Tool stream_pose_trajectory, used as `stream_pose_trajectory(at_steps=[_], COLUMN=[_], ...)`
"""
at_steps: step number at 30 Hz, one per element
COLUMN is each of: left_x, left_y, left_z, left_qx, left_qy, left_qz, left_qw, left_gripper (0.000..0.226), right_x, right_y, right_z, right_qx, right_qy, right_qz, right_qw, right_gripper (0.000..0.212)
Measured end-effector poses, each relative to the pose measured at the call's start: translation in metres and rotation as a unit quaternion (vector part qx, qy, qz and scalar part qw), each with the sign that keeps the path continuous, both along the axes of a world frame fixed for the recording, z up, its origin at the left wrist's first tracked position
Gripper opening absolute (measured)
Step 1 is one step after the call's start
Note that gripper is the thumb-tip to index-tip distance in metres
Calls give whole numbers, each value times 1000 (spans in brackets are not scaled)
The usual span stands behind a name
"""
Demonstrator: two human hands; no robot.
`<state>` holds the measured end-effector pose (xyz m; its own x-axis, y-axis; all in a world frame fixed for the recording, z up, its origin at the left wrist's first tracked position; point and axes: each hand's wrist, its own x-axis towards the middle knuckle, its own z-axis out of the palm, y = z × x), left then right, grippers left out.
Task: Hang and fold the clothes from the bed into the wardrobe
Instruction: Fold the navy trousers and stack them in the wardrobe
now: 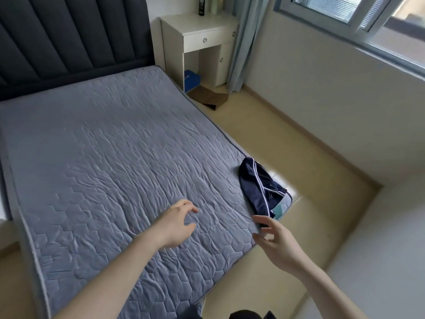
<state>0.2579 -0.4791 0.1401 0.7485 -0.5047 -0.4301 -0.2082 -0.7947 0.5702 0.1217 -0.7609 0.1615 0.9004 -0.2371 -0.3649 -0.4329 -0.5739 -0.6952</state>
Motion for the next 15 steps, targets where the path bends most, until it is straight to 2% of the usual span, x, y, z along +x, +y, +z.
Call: stream_pose_trajectory(at_steps=[6,15], left_x=[38,75], left_y=[-72,-166], left_z=[-16,-74], left_qx=[-27,2], left_qy=[8,49], left_qz=[-17,56], left_qw=[999,997], left_gripper=[36,34], right_x=[42,125], right_y=[-59,-197], right_z=[-15,-91], right_qx=[9,35], right_qy=[37,105], right_qz=[-28,-53], right_qw=[999,992], right_gripper=[42,41])
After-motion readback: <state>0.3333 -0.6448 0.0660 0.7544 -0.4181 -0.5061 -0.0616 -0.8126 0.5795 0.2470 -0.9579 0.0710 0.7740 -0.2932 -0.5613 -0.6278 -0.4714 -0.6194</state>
